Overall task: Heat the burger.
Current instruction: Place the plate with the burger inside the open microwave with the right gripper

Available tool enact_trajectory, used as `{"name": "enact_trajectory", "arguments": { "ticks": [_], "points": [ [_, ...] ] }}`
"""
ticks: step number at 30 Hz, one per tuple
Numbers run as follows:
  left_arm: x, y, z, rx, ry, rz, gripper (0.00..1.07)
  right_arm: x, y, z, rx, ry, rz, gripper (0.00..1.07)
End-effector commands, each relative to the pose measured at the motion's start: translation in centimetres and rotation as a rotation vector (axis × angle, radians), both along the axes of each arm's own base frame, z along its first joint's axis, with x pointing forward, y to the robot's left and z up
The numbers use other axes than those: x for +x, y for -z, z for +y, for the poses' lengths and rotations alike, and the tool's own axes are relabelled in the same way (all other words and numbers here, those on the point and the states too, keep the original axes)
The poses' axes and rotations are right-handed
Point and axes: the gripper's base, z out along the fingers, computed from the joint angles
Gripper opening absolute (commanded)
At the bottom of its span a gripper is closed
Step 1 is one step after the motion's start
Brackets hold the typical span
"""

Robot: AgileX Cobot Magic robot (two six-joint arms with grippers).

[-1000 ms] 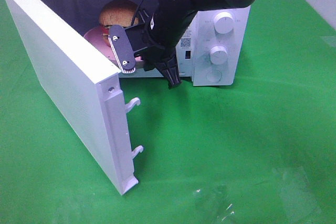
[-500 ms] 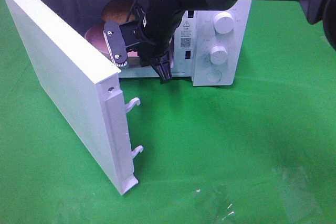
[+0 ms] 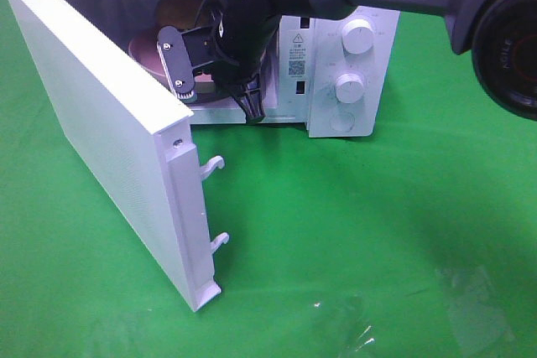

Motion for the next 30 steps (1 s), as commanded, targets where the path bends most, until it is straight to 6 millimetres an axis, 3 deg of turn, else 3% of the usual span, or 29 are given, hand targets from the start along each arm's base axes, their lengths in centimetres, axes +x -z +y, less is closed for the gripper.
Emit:
{"name": "enact_trajectory", "arguments": {
  "ticks": [1,22,28,30],
  "points": [
    [-0.3,0.0,0.0,0.003,-0.001,-0.021,1.01,0.8,-1.3,0.2,0.038,-0.011,-0.079,0.0],
    [-0.3,0.0,0.0,0.005,-0.002,-0.021,1.01,1.9,-0.2,0.2,0.059,0.017,-0.073,0.02],
    [-0.3,0.0,0.0,0.005,-0.002,-0.021,1.01,2.1,-0.2,0.0,0.069,0.028,-0.075,0.09],
    [-0.3,0.0,0.0,0.005,-0.002,-0.021,1.01,2.1,-0.2,0.0,0.072,0.027,-0.079,0.17]
  ]
}}
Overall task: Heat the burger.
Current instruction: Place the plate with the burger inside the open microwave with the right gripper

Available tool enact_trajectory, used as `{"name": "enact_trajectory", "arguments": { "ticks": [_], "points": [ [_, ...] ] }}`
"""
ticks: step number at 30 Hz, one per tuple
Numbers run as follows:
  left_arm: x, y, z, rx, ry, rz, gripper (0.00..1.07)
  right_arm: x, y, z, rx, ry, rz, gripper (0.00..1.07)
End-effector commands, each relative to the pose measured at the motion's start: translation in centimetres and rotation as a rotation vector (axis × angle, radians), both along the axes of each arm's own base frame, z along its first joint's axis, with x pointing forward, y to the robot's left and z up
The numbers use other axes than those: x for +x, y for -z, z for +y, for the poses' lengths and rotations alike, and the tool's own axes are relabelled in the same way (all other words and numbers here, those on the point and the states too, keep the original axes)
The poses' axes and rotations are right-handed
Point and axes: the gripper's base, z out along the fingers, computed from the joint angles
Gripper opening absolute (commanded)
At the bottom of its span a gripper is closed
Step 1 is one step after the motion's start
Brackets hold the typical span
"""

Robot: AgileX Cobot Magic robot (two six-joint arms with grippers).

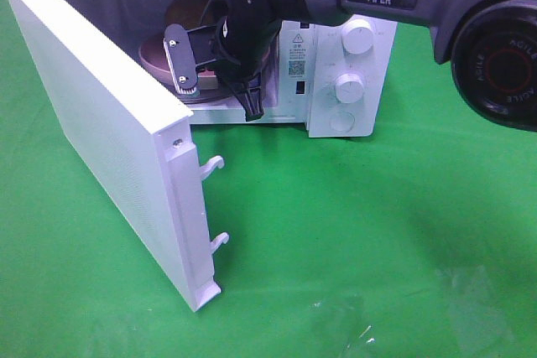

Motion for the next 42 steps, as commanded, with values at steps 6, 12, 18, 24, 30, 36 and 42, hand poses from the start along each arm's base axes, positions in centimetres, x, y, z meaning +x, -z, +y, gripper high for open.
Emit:
{"name": "enact_trajectory", "arguments": {
  "ticks": [6,12,18,24,30,36,42],
  "points": [
    [-0.3,-0.1,0.0,-0.001,0.002,-0.021,1.01,0.4,-1.1,0.3,0.041,-0.008,-0.061,0.3],
    [-0.3,-0.1,0.0,-0.001,0.002,-0.021,1.01,0.4,-1.1,0.3,0.043,-0.009,-0.061,0.4],
    [-0.3,-0.1,0.0,-0.001,0.002,-0.021,1.01,0.3,-1.1,0.4,0.063,-0.002,-0.048,0.4],
    [-0.3,-0.1,0.0,-0.001,0.002,-0.021,1.01,-0.1,-1.2,0.7,0.061,-0.009,-0.044,0.45],
    [-0.3,-0.1,0.0,-0.001,0.002,-0.021,1.01,-0.5,-1.1,0.5,0.074,-0.004,-0.021,0.55],
    [-0.3,-0.1,0.0,-0.001,0.002,-0.021,1.01,-1.0,-1.1,0.4,0.08,-0.012,-0.027,0.63],
    [-0.3,-0.1,0.0,-0.001,0.002,-0.021,1.01,-1.6,-1.8,0.1,0.099,-0.019,-0.047,0.73]
  ]
}}
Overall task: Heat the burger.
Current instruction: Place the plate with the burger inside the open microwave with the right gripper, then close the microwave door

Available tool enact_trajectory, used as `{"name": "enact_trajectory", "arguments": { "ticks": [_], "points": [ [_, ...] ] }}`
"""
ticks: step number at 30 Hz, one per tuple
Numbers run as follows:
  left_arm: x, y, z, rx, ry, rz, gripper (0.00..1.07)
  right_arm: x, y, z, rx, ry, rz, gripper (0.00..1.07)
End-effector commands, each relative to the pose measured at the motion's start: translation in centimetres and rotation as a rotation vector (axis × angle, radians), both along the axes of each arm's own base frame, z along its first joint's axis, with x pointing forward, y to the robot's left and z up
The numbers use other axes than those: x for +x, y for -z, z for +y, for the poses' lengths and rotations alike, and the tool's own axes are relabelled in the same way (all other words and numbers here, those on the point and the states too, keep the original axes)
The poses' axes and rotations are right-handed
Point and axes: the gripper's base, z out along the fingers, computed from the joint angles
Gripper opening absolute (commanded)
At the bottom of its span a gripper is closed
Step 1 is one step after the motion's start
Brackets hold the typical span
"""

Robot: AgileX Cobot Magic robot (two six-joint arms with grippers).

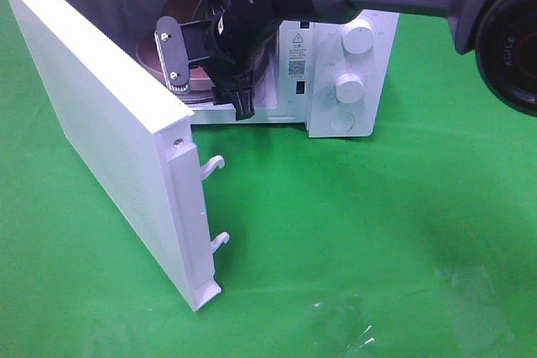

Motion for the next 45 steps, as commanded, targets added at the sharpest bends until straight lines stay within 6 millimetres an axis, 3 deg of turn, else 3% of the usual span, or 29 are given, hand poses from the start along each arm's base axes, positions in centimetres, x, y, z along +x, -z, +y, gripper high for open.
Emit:
{"name": "enact_trajectory", "arguments": {
  "ticks": [1,13,31,45],
  "points": [
    [-0.3,-0.1,0.0,-0.001,0.002,-0.021,1.01,-0.7,-1.3,-0.3,0.036,-0.005,-0.031,0.75],
    [-0.3,-0.1,0.0,-0.001,0.002,-0.021,1.01,-3.3,-1.6,-1.6,0.067,-0.038,-0.065,0.76],
    [-0.3,-0.1,0.0,-0.001,0.002,-0.021,1.01,-9.0,-3.1,-5.6,0.1,-0.058,-0.083,0.76],
    [-0.3,-0.1,0.0,-0.001,0.002,-0.021,1.01,-12.9,-4.9,-8.5,0.201,0.028,-0.043,0.76]
  ]
}}
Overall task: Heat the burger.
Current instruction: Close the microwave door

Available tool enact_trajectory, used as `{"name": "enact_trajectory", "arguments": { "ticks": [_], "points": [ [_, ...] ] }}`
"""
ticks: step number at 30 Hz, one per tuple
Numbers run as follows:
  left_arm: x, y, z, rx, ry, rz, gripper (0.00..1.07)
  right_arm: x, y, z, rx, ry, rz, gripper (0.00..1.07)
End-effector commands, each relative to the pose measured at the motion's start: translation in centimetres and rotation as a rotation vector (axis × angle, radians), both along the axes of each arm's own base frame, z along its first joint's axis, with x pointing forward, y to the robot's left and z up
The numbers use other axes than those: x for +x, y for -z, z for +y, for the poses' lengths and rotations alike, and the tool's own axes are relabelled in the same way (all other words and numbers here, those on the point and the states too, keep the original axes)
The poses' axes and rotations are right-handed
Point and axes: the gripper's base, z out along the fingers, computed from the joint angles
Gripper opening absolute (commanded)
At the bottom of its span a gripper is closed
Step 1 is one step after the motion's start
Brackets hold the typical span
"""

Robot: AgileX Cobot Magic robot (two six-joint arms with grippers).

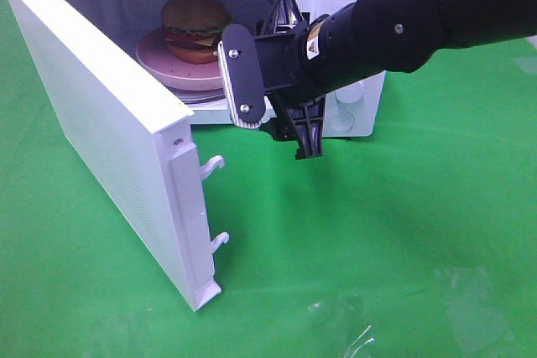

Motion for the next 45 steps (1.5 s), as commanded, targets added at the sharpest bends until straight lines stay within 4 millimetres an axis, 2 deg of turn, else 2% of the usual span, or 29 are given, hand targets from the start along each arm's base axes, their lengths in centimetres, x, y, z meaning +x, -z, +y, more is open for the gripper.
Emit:
{"name": "enact_trajectory", "arguments": {
  "ticks": [1,7,10,17,21,26,27,31,32,34,37,45],
  "points": [
    [-0.3,-0.1,0.0,-0.001,0.002,-0.021,1.01,-1.3,-1.1,-0.8,0.051,0.033,0.013,0.76],
    [-0.3,-0.1,0.0,-0.001,0.002,-0.021,1.01,-2.7,-1.5,-1.9,0.109,0.092,0.06,0.76],
    [-0.3,-0.1,0.0,-0.001,0.002,-0.021,1.01,-3.9,-1.9,-2.8,0.191,0.174,0.122,0.76],
    [-0.3,-0.1,0.0,-0.001,0.002,-0.021,1.01,-5.8,-2.5,-4.4,0.262,0.31,0.239,0.76],
    [-0.3,-0.1,0.0,-0.001,0.002,-0.021,1.01,-7.4,-2.7,-6.0,0.287,0.451,0.358,0.76],
    [-0.3,-0.1,0.0,-0.001,0.002,-0.021,1.01,-8.5,-3.3,-7.0,0.321,0.566,0.435,0.76],
    [-0.3,-0.1,0.0,-0.001,0.002,-0.021,1.01,-9.1,-3.6,-7.5,0.34,0.649,0.488,0.76],
    [-0.3,-0.1,0.0,-0.001,0.002,-0.021,1.01,-10.2,-4.5,-8.6,0.386,0.785,0.559,0.76],
    [-0.3,-0.1,0.0,-0.001,0.002,-0.021,1.01,-10.2,-4.5,-8.6,0.386,0.785,0.559,0.76],
    [-0.3,-0.1,0.0,-0.001,0.002,-0.021,1.01,-11.5,-5.4,-9.7,0.398,0.89,0.606,0.76],
    [-0.3,-0.1,0.0,-0.001,0.002,-0.021,1.01,-11.8,-5.6,-10.0,0.393,0.917,0.619,0.76],
    [-0.3,-0.1,0.0,-0.001,0.002,-0.021,1.01,-14.9,-7.1,-12.6,0.349,1.098,0.694,0.76]
  ]
}}
